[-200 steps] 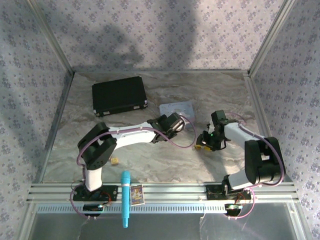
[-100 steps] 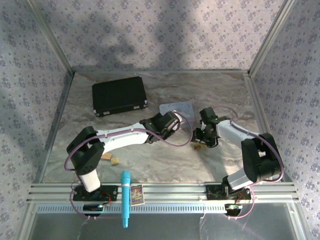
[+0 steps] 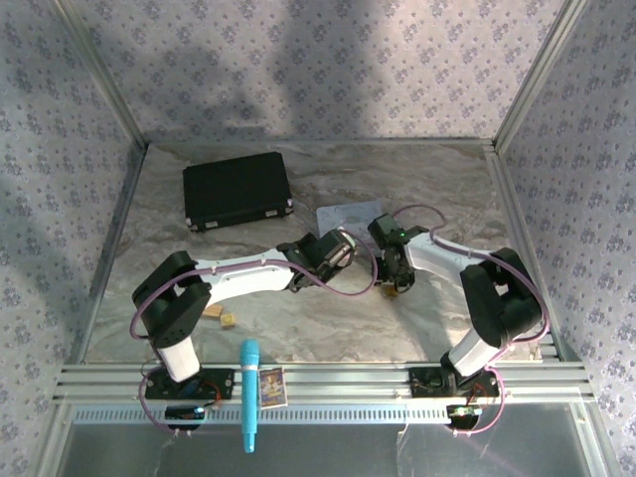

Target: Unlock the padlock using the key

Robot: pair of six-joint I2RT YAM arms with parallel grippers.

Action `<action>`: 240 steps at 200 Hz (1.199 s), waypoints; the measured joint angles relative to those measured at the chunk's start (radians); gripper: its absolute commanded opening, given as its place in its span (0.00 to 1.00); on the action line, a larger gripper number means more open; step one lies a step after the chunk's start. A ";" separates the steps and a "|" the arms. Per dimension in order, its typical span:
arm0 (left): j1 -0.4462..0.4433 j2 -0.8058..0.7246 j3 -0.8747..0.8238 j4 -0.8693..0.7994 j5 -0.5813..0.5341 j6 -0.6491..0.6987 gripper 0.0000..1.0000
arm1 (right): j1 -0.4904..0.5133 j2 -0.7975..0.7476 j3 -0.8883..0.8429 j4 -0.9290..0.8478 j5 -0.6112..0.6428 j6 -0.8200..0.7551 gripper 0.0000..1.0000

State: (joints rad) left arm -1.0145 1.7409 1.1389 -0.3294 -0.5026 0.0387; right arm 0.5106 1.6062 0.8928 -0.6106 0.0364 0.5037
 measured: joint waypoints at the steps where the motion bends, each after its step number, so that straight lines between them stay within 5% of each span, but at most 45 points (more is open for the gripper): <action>1: 0.000 0.000 -0.001 0.000 0.000 -0.001 0.73 | 0.001 0.000 0.000 -0.001 0.001 0.000 0.36; 67: 0.010 -0.065 -0.016 0.025 0.002 -0.061 0.75 | 0.012 -0.042 0.000 0.001 0.020 -0.034 0.37; 90: 0.035 -0.104 -0.016 0.036 0.001 -0.103 0.80 | 0.011 -0.074 0.002 -0.002 0.021 -0.053 0.50; 114: 0.075 -0.180 -0.053 0.054 -0.003 -0.170 0.99 | 0.007 -0.097 0.008 -0.003 0.019 -0.074 0.58; 131: 0.110 -0.270 -0.109 0.073 -0.019 -0.228 1.00 | -0.007 -0.137 0.007 0.002 0.012 -0.088 0.63; 165: 0.245 -0.472 -0.227 0.124 -0.065 -0.315 1.00 | -0.053 -0.291 0.001 0.074 0.052 -0.138 0.82; 172: 0.278 -0.496 -0.245 0.136 -0.076 -0.318 1.00 | -0.061 -0.323 0.000 0.095 0.078 -0.145 0.99; 240: 0.619 -0.588 -0.549 0.412 -0.158 -0.183 1.00 | -0.333 -0.396 -0.090 0.334 0.244 -0.245 0.99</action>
State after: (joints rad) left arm -0.3958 1.1530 0.5900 0.0830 -0.6601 -0.1448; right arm 0.1780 1.2106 0.8032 -0.2764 0.2802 0.2584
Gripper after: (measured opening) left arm 0.998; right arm 0.990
